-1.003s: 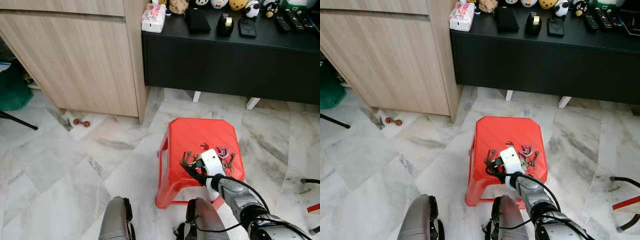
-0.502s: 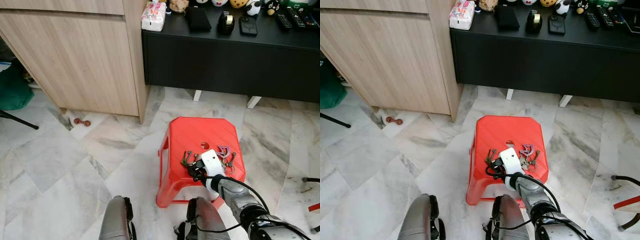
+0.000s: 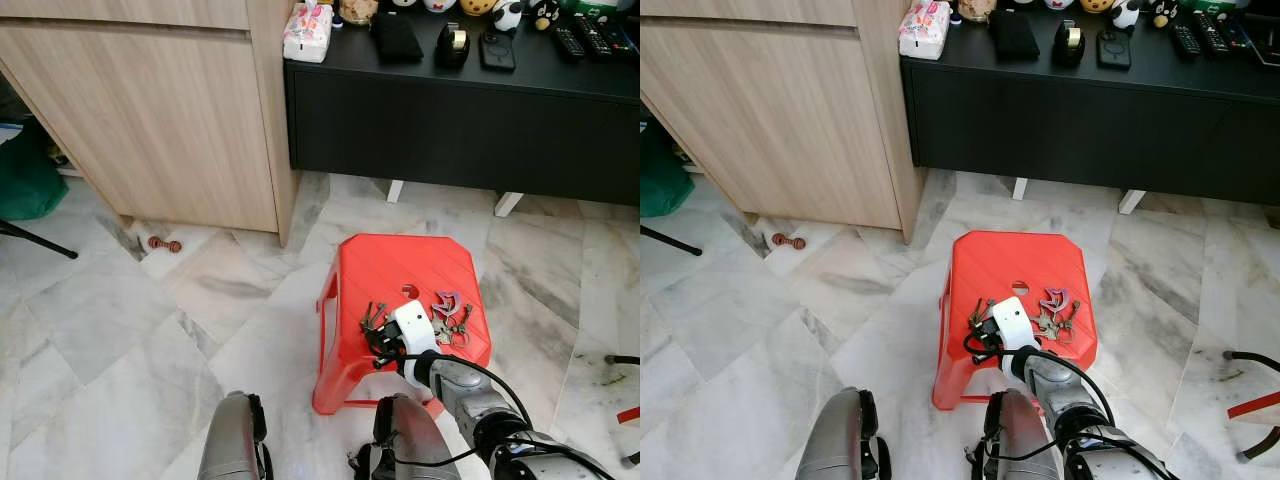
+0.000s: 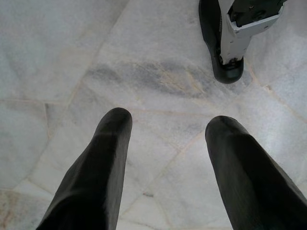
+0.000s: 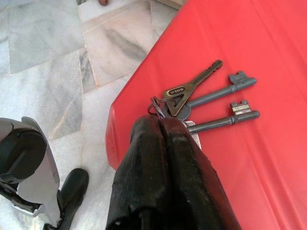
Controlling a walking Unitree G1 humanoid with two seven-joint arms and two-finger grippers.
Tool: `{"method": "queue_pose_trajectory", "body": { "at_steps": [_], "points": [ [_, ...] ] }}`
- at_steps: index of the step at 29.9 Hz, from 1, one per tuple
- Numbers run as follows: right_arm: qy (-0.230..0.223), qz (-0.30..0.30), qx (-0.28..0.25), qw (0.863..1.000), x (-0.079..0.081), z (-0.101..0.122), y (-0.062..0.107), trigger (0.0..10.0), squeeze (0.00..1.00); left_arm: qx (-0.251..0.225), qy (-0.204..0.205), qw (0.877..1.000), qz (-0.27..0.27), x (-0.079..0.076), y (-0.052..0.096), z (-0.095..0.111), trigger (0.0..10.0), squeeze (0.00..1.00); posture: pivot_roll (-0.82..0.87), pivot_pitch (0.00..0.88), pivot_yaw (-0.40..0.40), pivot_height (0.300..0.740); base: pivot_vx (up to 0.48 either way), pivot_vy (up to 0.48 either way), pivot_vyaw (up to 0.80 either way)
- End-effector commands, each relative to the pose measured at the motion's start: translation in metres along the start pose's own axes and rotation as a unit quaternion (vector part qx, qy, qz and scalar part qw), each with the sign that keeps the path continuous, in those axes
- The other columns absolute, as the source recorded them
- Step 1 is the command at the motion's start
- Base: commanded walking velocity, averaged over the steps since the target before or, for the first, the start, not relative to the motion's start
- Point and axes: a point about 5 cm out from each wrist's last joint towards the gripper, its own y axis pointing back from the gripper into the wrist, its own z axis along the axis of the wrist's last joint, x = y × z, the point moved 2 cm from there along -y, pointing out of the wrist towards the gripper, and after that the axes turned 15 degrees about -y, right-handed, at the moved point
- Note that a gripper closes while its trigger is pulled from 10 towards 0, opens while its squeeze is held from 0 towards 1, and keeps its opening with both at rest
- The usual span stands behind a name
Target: Hang keys on a hook
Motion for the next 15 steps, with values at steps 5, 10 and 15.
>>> {"method": "queue_pose_trajectory", "body": {
  "at_steps": [5,10,15],
  "points": [
    [-0.01,-0.017,0.003,1.0,-0.0048,-0.0073,0.0029,10.0,0.0,0.019,-0.012,1.0,-0.008,-0.0024,0.0041,-0.0135,10.0,0.0,0.15,0.247,-0.045,0.594,0.0,0.0,0.0],
    [-0.01,-0.019,0.004,1.0,-0.0049,-0.0077,0.0028,10.0,0.0,0.02,-0.012,1.0,-0.009,-0.0024,0.004,-0.0135,10.0,0.0,0.15,0.245,-0.045,0.594,0.0,0.0,0.0],
    [-0.026,-0.01,-0.001,1.0,-0.0026,-0.008,0.0022,10.0,1.0,0.02,-0.012,1.0,-0.008,-0.0019,0.0039,-0.0132,10.0,0.0,0.15,0.245,-0.043,0.594,0.0,0.0,0.0]
  ]
}}
